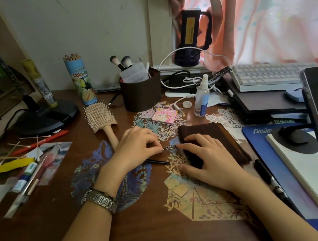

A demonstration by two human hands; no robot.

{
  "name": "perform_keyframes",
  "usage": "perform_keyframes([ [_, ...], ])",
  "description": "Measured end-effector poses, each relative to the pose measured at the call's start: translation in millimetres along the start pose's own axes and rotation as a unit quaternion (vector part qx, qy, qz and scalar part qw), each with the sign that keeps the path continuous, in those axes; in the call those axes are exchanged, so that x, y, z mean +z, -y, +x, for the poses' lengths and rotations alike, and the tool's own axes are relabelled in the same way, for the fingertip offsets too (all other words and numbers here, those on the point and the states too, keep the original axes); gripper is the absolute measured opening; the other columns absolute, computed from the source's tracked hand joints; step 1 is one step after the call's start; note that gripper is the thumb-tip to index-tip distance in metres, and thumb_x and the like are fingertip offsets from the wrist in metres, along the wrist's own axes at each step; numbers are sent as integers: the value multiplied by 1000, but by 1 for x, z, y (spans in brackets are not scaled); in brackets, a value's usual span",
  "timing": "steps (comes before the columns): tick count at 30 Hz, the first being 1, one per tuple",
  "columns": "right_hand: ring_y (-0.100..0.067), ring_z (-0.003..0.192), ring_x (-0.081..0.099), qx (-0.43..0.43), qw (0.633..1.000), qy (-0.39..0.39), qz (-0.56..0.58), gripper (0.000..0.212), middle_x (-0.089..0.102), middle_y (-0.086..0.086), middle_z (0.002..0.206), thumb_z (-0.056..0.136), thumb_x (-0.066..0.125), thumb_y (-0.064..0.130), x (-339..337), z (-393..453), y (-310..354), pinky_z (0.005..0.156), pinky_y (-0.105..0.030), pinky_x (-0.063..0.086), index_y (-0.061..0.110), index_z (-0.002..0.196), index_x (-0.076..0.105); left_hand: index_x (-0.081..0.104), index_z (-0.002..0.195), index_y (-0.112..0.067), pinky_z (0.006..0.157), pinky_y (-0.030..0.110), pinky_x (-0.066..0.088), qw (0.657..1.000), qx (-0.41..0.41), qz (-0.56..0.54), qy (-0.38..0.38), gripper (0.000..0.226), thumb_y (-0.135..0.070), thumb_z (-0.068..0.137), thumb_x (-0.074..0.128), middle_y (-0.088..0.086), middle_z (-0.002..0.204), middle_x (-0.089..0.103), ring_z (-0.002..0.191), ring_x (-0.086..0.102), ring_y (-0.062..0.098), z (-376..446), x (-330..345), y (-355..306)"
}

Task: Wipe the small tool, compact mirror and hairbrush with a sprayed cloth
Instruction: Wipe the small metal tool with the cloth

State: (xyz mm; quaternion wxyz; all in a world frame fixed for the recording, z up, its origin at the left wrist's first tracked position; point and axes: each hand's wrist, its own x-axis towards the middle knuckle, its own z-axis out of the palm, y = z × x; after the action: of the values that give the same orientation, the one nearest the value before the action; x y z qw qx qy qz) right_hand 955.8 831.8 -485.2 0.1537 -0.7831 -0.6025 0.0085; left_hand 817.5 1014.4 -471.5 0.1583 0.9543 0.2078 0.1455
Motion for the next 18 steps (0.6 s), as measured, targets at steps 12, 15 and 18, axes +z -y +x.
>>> perform_keyframes([
  [12,-11,130,31,2,1000,8,-23,64,35,12,139,81,38,73,3,2,2,107,-32,26,42,137,41,71,90,-37,97,26,20,1000,-5,10,-13,17,-46,75,72,-20,110,59,109,43,6,-1,-3,1],
  [15,-9,128,33,5,1000,1,-14,64,36,13,137,82,41,71,2,1,3,106,-30,28,41,137,40,70,90,-38,97,24,18,1000,-3,21,-12,18,-48,75,71,-22,111,57,109,41,5,-1,0,0],
  [18,-4,119,41,39,997,-39,45,65,42,15,132,81,47,68,-2,1,0,100,-26,38,36,137,41,70,90,-38,99,25,18,1000,1,23,-10,17,-48,77,70,-22,111,57,108,42,4,0,1,-2],
])
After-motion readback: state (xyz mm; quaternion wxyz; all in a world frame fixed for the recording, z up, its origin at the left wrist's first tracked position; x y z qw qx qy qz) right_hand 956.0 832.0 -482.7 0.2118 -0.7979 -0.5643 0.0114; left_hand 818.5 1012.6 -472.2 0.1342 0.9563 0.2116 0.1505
